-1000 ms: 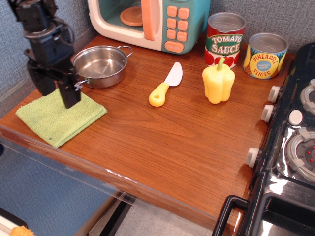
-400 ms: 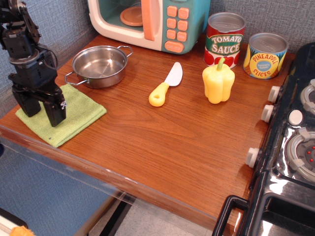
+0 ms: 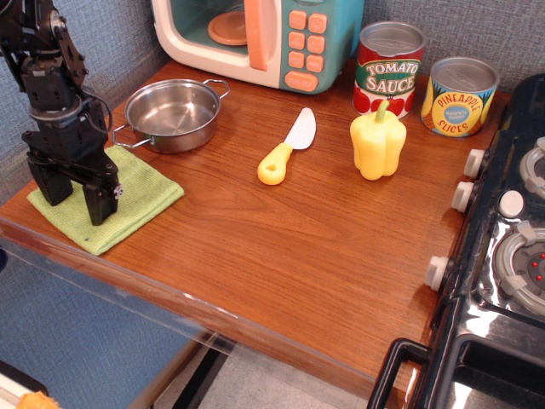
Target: Place the green cloth near the front right corner of the table.
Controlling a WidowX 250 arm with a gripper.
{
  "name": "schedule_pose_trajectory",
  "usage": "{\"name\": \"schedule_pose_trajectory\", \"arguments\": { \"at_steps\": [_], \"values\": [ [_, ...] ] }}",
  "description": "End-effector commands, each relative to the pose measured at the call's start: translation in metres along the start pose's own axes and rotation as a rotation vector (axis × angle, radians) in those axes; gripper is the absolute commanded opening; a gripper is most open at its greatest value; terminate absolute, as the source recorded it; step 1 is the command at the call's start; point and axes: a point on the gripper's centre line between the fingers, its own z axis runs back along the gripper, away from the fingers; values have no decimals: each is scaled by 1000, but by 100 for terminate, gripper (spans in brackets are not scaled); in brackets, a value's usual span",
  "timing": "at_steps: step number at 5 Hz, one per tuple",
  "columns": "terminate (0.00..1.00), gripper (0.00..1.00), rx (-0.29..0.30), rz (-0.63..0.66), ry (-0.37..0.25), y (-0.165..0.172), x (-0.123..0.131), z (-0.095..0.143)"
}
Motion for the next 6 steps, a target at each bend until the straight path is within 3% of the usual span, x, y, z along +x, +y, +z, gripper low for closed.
{"name": "schedule_pose_trajectory", "arguments": {
  "at_steps": [1,2,3,4,6],
  "values": [
    [0,100,-145,-6,32,-40,-20,-3],
    [0,100,-223,27,59,-76,-24,0],
    [0,100,-262,61,92,-121,-17,1],
    [0,100,-236,-1,112,-170,-11,-1],
    [0,100,-216,-8,128,-236,-8,-5]
  ]
}}
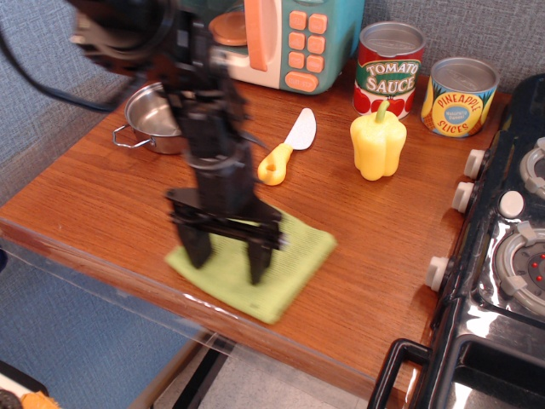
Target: Place the green cloth near the front right corner of the table.
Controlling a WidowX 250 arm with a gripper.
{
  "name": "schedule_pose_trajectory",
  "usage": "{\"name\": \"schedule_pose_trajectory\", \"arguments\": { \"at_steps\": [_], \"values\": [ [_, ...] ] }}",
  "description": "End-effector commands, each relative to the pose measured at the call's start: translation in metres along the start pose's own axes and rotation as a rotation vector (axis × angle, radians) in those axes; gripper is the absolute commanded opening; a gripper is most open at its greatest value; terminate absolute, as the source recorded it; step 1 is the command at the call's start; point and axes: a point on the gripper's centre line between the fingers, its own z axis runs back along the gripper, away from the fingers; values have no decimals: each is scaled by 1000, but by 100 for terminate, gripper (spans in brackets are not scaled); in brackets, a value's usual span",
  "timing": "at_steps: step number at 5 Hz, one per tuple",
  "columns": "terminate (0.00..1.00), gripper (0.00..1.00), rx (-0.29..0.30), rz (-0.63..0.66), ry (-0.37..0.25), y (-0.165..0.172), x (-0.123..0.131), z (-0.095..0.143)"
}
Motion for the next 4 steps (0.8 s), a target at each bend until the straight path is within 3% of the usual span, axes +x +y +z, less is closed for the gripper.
{"name": "schedule_pose_trajectory", "arguments": {
  "at_steps": [1,2,4],
  "values": [
    [0,100,-7,26,67,-61,-15,-24],
    [0,100,-8,83,61,-64,-11,-21],
    [0,100,50,24,-113,-56,-7,40]
  ]
}}
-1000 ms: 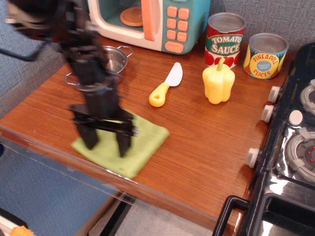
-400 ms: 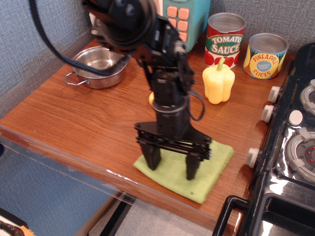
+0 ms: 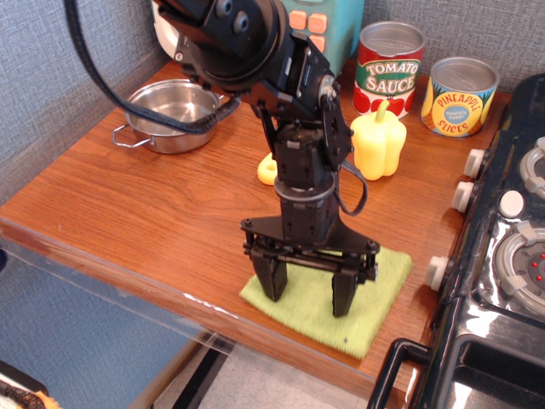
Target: Place the green cloth near the front right corner of the table.
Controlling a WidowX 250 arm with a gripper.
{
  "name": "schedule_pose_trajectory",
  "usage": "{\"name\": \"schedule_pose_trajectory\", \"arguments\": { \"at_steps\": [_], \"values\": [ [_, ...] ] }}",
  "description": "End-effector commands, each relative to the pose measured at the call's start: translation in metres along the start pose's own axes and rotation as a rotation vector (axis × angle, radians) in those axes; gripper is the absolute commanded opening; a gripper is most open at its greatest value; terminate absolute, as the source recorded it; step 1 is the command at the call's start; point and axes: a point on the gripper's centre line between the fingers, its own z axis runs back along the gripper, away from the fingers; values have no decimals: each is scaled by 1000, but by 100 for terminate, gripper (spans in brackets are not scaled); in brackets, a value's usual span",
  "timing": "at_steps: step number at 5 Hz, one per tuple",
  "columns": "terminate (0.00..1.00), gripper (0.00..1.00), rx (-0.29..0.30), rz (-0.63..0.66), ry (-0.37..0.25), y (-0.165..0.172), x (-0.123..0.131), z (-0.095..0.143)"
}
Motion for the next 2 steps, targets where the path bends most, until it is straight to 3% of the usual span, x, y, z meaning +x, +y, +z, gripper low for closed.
{"name": "schedule_pose_trajectory", "arguments": {
  "at_steps": [1,2],
  "values": [
    [0,100,30,-103,-197,-9,-6,71],
    [0,100,47,-102,-231,-8,-11,87]
  ]
}}
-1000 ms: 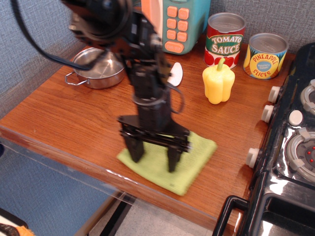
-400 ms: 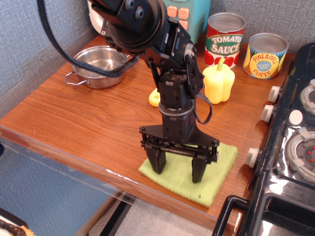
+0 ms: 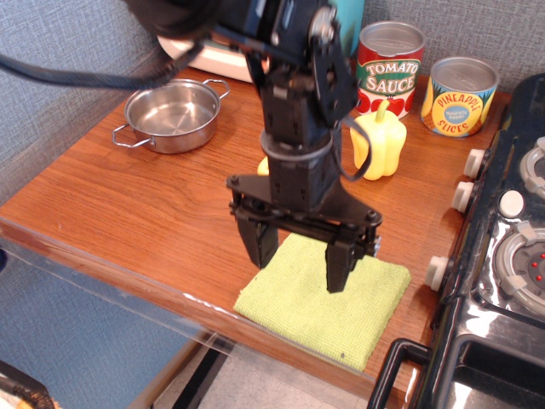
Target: Place the green cloth near the front right corner of the table.
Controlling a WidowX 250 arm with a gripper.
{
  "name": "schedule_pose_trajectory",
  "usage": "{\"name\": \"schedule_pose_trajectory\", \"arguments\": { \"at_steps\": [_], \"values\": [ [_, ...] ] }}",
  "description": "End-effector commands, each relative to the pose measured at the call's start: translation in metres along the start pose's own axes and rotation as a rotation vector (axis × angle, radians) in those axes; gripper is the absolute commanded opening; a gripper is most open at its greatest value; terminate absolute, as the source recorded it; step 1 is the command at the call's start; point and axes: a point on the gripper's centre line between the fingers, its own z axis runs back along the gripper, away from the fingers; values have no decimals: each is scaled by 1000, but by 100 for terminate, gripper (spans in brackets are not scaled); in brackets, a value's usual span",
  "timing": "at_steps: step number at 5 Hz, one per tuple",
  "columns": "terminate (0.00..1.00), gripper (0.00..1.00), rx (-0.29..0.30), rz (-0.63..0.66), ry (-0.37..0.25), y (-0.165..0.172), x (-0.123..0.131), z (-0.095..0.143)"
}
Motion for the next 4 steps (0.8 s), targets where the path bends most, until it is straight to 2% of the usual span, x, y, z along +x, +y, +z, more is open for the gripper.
{"name": "schedule_pose_trajectory", "arguments": {
  "at_steps": [1,2,3,4],
  "values": [
    [0,100,16,9,-79,5,2,30],
    [0,100,47,-28,-32,15,5,26],
    [0,100,47,-28,-32,15,5,26],
    [100,100,47,-28,-32,15,5,26]
  ]
}}
